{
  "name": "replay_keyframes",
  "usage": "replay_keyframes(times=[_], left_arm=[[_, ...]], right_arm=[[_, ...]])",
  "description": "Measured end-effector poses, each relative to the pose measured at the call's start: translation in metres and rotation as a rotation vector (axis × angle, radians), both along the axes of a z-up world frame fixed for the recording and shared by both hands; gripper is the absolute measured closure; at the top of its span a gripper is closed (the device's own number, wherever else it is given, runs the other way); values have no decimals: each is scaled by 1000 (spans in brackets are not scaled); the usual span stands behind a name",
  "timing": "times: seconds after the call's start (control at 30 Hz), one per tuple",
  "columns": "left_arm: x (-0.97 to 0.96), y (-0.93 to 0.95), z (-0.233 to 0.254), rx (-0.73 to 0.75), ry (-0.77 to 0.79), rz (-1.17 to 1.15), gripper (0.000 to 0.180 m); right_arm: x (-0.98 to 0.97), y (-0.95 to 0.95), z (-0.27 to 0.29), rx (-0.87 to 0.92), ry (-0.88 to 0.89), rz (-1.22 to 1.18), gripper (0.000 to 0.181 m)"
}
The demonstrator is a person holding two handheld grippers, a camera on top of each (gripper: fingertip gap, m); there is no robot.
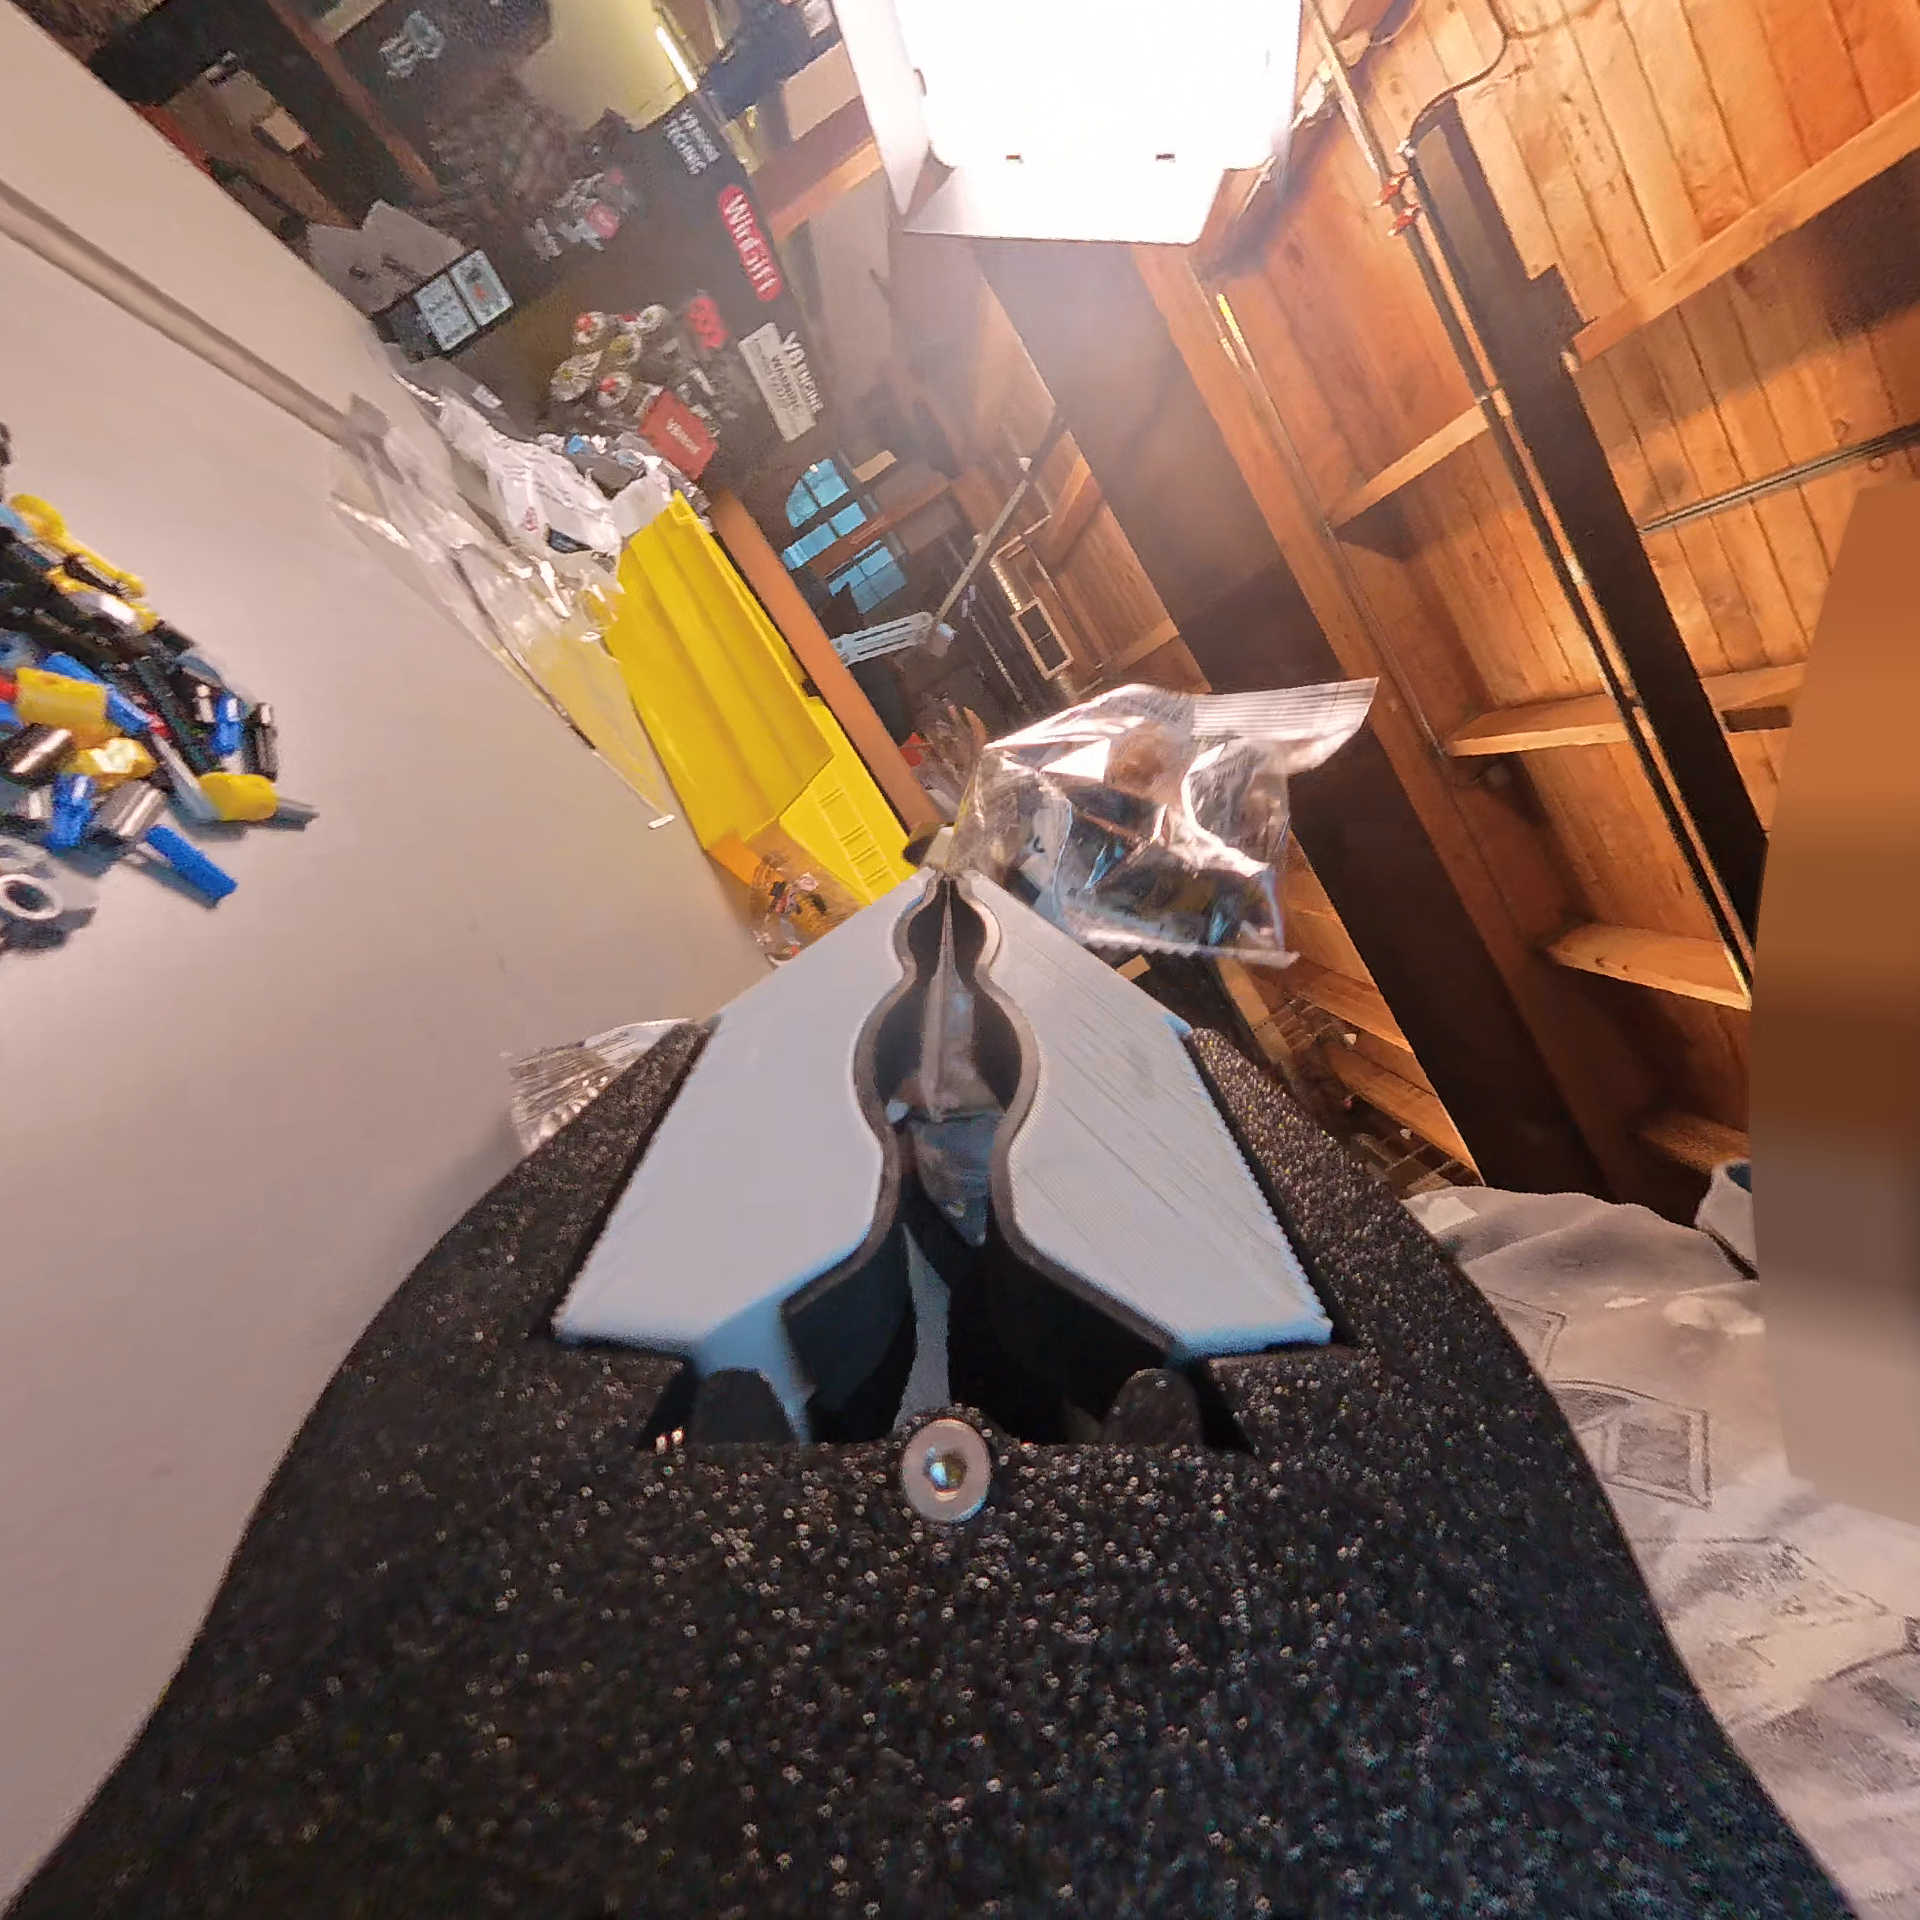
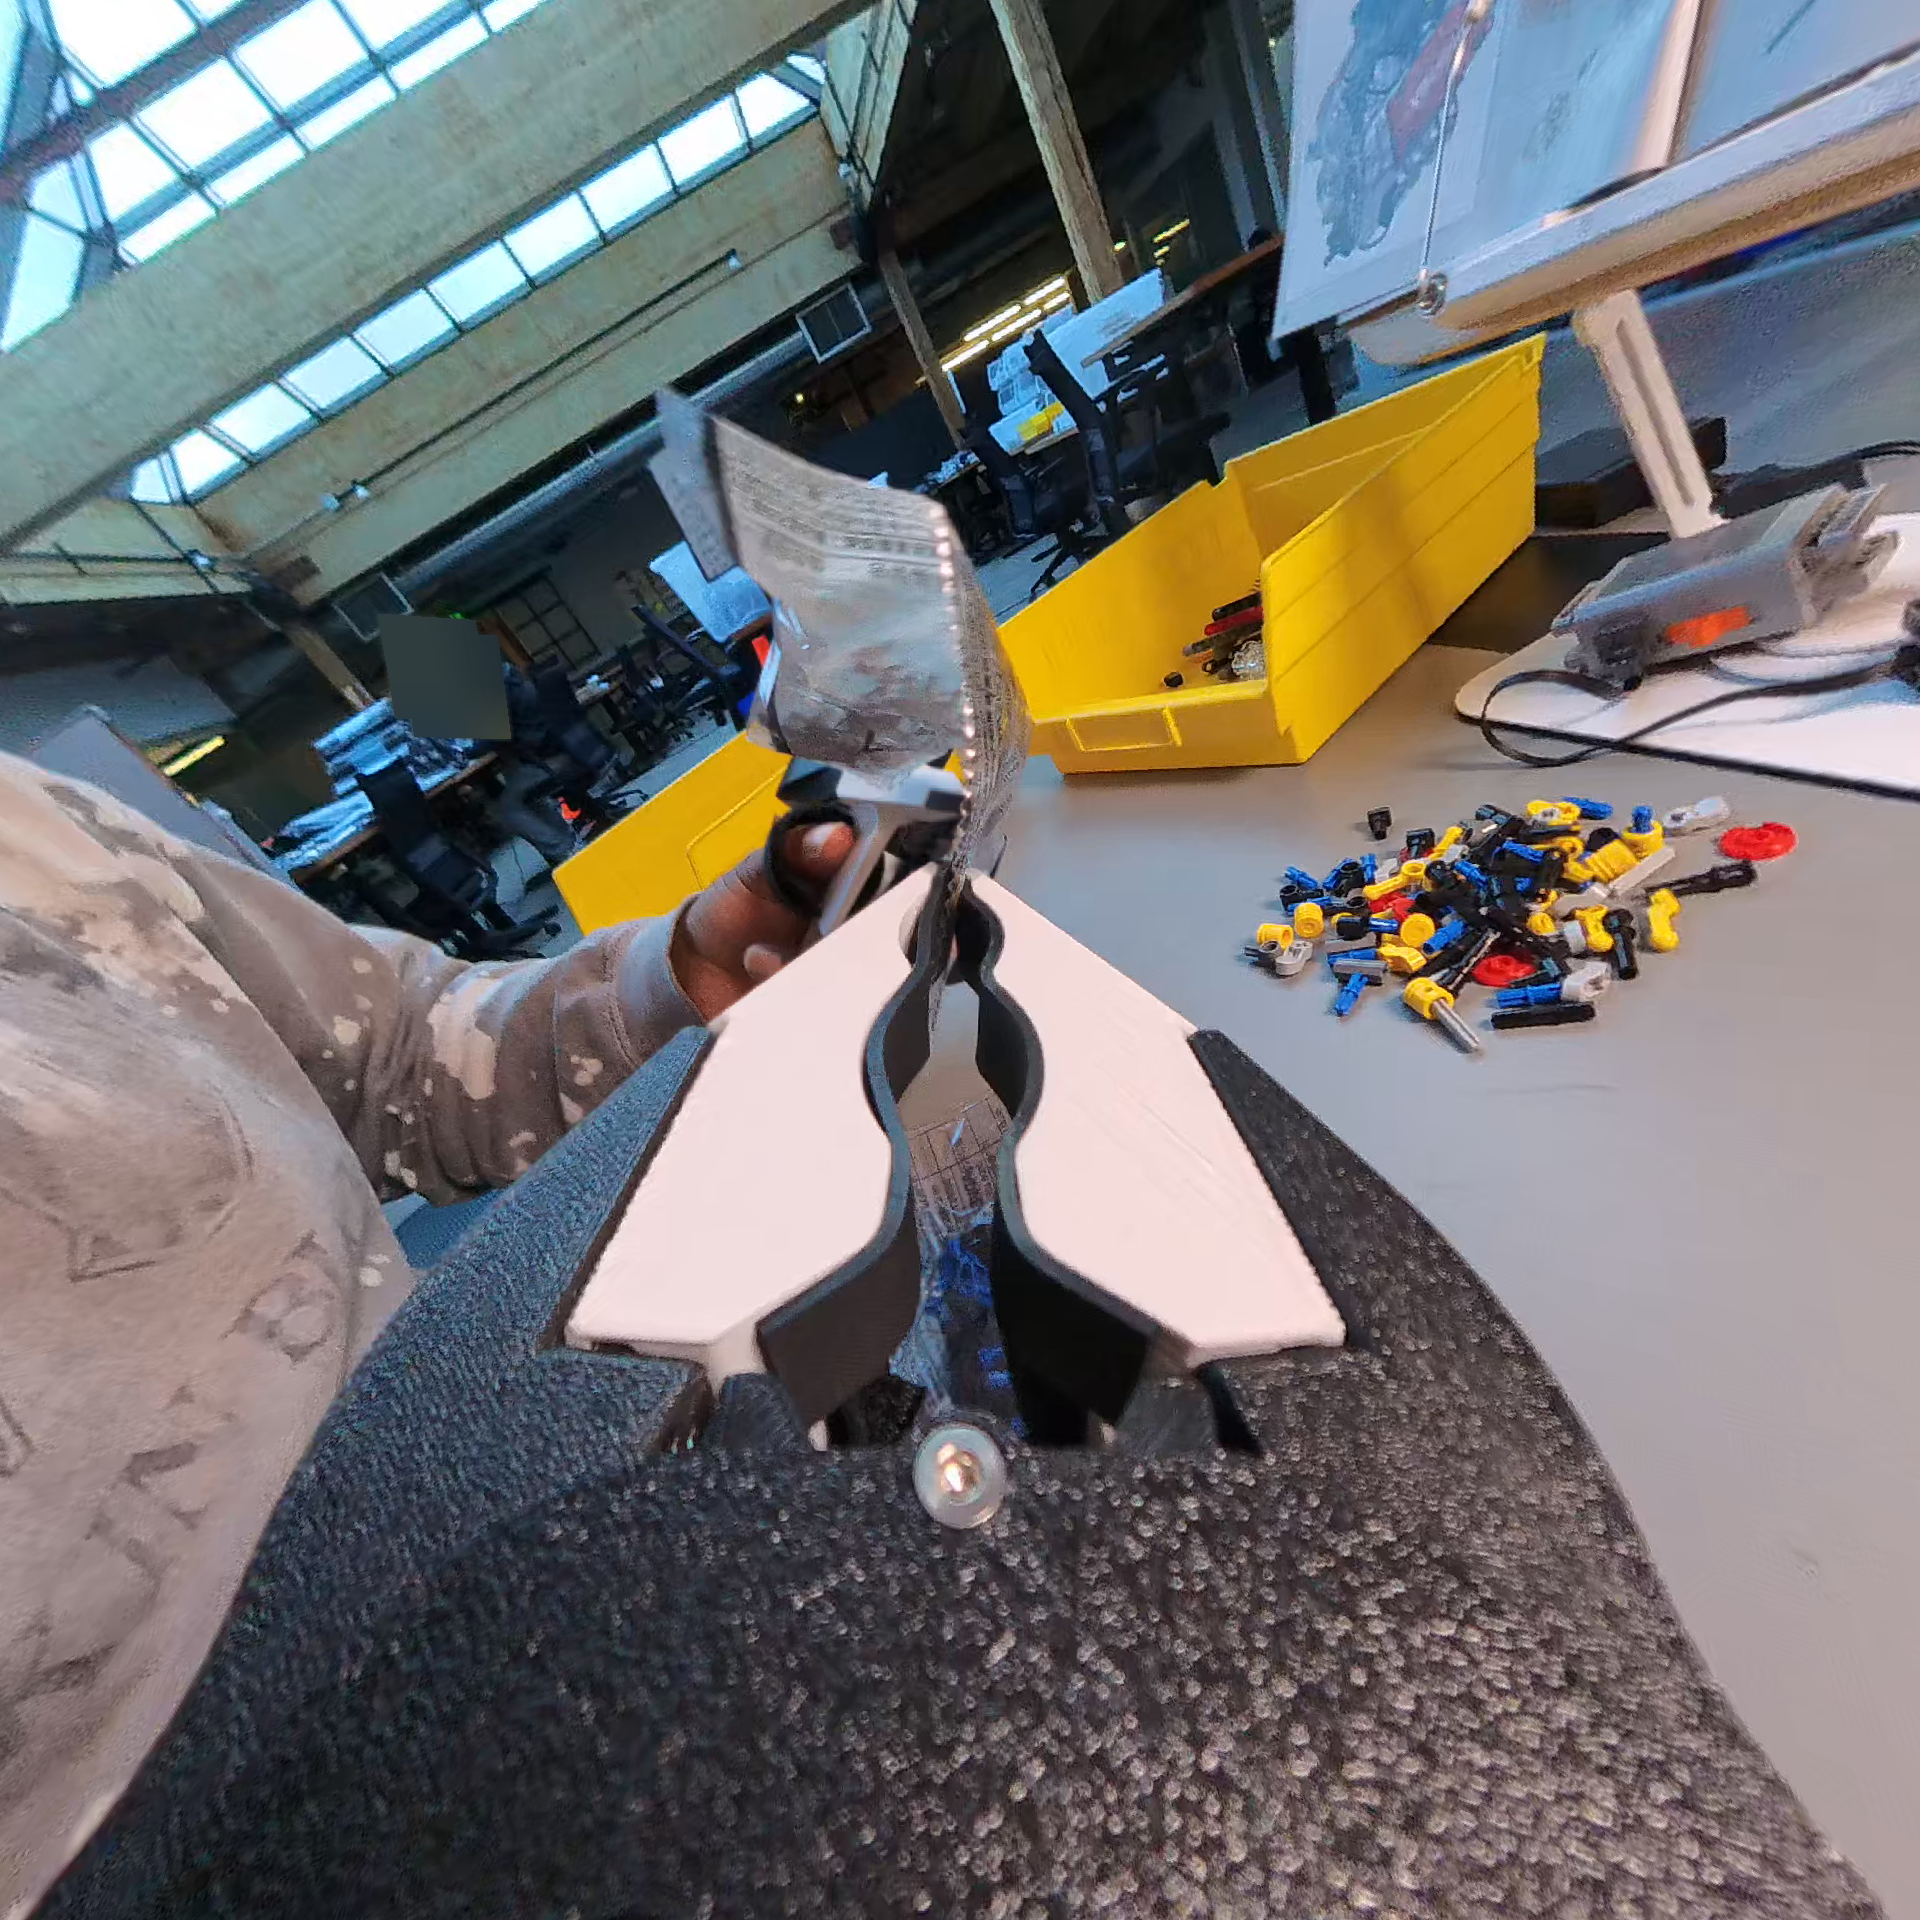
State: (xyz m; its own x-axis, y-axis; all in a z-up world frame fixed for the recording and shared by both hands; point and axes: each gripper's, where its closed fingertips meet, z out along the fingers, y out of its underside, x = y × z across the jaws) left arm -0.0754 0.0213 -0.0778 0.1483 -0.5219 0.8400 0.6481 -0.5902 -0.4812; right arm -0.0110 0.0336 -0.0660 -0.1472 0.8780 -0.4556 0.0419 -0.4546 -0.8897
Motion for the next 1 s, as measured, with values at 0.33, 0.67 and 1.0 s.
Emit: replay_keyframes(times=[0.33,0.67,1.0], left_arm=[[-1,-9,31,320,408,108,135],[52,1,-3,459,1088,306,129],[-13,-6,10,258,581,119,180]], right_arm=[[14,37,-23,-179,-178,-198,181],[-17,1,-29,196,-369,-258,181],[18,-20,10,50,-195,79,181]])
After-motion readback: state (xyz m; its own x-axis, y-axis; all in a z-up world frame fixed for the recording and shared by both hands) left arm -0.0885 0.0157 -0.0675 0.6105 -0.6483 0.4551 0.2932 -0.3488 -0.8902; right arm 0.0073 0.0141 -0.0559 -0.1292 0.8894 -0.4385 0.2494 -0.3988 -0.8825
